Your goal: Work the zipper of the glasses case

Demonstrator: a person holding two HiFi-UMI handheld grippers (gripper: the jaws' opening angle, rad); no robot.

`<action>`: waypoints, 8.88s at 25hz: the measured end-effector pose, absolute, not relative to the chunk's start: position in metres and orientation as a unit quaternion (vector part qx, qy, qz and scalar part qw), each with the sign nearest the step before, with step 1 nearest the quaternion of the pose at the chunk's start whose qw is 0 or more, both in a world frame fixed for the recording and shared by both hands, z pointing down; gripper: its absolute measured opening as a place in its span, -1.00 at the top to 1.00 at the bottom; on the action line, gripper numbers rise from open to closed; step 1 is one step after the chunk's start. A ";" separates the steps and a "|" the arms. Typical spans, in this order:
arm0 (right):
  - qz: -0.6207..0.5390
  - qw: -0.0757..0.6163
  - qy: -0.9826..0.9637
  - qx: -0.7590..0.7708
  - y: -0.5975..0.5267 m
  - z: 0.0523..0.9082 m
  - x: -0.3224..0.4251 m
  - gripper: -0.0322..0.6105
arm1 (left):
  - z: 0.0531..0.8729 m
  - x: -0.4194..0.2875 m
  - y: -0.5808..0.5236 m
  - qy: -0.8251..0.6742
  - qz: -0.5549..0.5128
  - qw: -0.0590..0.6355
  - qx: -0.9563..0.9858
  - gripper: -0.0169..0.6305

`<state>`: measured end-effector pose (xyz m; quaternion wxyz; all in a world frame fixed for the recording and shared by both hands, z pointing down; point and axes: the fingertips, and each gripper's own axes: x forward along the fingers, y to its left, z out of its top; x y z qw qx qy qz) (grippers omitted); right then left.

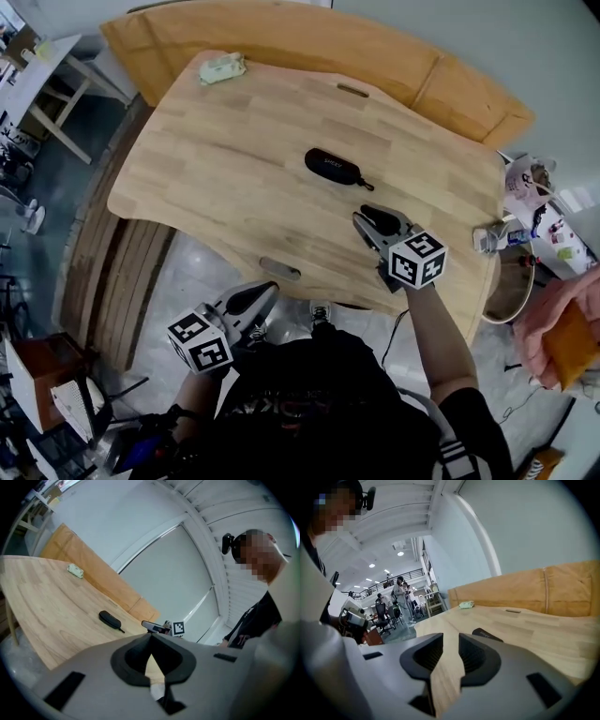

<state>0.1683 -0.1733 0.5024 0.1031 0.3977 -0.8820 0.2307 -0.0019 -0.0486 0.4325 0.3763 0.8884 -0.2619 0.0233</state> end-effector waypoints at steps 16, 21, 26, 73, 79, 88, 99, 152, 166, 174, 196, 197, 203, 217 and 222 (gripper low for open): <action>0.142 0.397 -0.864 0.275 -0.318 0.627 0.172 -0.14 | 0.442 -0.002 -0.051 -0.368 0.017 0.404 0.837 0.91; 0.162 0.439 -0.849 0.246 -0.338 0.654 0.169 -0.20 | 0.445 -0.007 -0.043 -0.394 0.015 0.412 0.821 0.91; 0.168 0.463 -0.842 0.222 -0.338 0.674 0.165 -0.23 | 0.449 -0.008 -0.037 -0.410 0.015 0.419 0.810 0.91; 0.360 0.003 -0.927 -0.109 -0.047 0.378 -0.010 -0.14 | 0.336 -0.016 -0.091 -0.212 -0.133 0.353 0.902 -0.22; 0.356 0.027 -0.923 -0.145 -0.023 0.375 -0.027 -0.14 | 0.327 -0.017 -0.076 -0.157 -0.140 0.366 0.907 -0.22; 0.345 0.015 -0.931 -0.121 -0.026 0.362 -0.062 -0.15 | 0.317 -0.055 -0.079 -0.168 -0.164 0.364 0.901 -0.15; 0.422 -0.224 -0.878 0.000 -0.079 0.333 -0.022 0.56 | 0.272 -0.140 -0.109 -0.181 -0.390 0.391 0.814 -0.14; 0.547 -0.333 -0.768 -0.006 -0.071 0.344 -0.037 0.84 | 0.289 -0.146 -0.110 -0.210 -0.413 0.399 0.791 -0.13; 0.483 -0.249 -0.837 0.072 -0.069 0.361 -0.035 0.85 | 0.291 -0.143 -0.106 -0.236 -0.365 0.359 0.826 -0.12; 0.443 -0.198 -0.869 0.098 -0.064 0.367 -0.030 0.85 | 0.282 -0.126 -0.093 -0.275 -0.274 0.243 0.889 -0.12; 0.422 -0.159 -0.891 0.061 -0.047 0.359 -0.066 0.85 | 0.306 -0.092 -0.091 -0.371 -0.058 0.063 0.925 -0.12; 0.421 -0.158 -0.891 0.057 -0.046 0.357 -0.068 0.85 | 0.308 -0.091 -0.092 -0.373 -0.050 0.058 0.925 -0.12; 0.418 -0.157 -0.894 0.038 -0.044 0.352 -0.074 0.85 | 0.319 -0.089 -0.095 -0.372 -0.036 0.074 0.925 -0.12; 0.443 -0.223 -0.868 0.002 -0.042 0.331 -0.066 0.85 | 0.301 -0.103 -0.092 -0.291 -0.203 0.232 0.906 -0.15; 0.465 -0.247 -0.850 0.002 -0.048 0.329 -0.056 0.85 | 0.291 -0.110 -0.088 -0.271 -0.234 0.228 0.905 -0.16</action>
